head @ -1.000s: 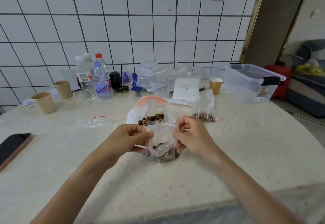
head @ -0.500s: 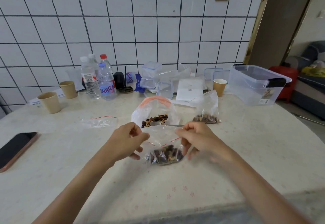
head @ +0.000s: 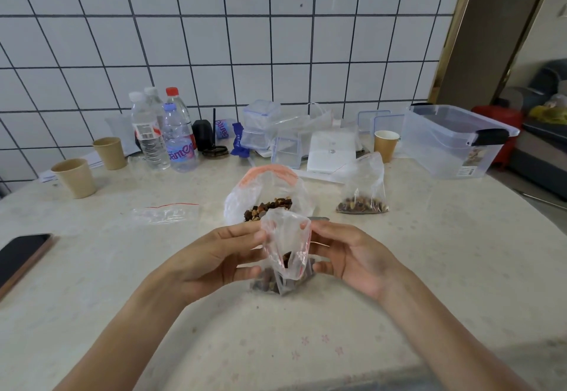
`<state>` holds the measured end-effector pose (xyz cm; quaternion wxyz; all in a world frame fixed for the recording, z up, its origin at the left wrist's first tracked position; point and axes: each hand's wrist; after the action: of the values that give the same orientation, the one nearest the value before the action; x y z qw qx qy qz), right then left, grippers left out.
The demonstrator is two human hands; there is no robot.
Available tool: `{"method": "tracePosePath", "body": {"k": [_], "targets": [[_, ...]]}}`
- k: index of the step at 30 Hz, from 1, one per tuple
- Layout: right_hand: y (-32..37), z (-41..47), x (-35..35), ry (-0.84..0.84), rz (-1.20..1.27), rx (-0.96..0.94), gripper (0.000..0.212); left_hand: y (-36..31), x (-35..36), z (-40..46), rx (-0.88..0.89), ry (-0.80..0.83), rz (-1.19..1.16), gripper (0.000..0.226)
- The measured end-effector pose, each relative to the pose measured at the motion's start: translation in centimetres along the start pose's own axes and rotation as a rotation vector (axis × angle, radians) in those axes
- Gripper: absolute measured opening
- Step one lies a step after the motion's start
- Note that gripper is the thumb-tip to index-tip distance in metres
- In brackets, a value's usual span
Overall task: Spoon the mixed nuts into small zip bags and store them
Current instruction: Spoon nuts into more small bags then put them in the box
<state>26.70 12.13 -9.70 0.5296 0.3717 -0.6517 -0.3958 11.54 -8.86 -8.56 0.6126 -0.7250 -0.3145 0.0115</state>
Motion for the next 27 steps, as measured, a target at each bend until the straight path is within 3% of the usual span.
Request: {"method": "tracePosePath", "body": {"k": [5, 8, 10, 12, 14, 16, 18, 21, 24, 27], "targets": [[0.6, 0.4, 0.8, -0.11, -0.124, -0.056, 0.003, -0.1, 1.0, 0.2, 0.076, -0.129, 0.003, 0.015], [1.0, 0.3, 1.4, -0.288, -0.251, -0.159, 0.011, -0.8, 1.4, 0.0, 0.187, -0.28, 0.137, 0.026], [1.3, 0.0, 1.6, -0.445, -0.449, -0.28, 0.013, -1.3, 1.5, -0.3, 0.328, -0.454, 0.413, 0.037], [1.5, -0.1, 1.7, -0.538, -0.755, -0.449, 0.012, -1.7, 1.7, -0.6, 0.494, -0.624, 0.763, 0.031], [1.4, -0.2, 1.8, -0.566, -1.06, -0.574, 0.015, -1.8, 2.1, -0.7, 0.597, -0.7, 1.094, 0.025], [1.5, -0.3, 1.9, -0.558, -1.166, -0.544, 0.013, -1.8, 2.5, -0.7, 0.556, -0.684, 1.285, 0.015], [1.9, -0.4, 1.9, -0.519, -1.091, -0.381, 0.016, -2.1, 2.5, -0.7, 0.363, -0.608, 1.139, 0.014], [2.5, -0.7, 1.6, -0.421, -0.813, -0.077, 0.029, -2.1, 2.2, -0.8, 0.085, -0.476, 0.701, 0.042], [2.4, -1.3, 1.0, -0.399, -0.644, 0.069, 0.033, -1.5, 1.2, -0.9, 0.0, -0.469, 0.678, 0.057], [2.1, -1.7, 0.3, -0.397, -0.581, 0.119, 0.036, -0.8, 0.1, -1.0, -0.055, -0.412, 0.677, 0.058]]}}
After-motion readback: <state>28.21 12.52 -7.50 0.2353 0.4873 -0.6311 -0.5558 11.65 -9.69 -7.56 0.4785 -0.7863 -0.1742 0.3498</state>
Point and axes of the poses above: each hand's wrist, its own z-axis towards the middle knuckle, its own x-axis out of the palm, y = z × x, and after that the axes turned 4 degrees about -z, right-handed
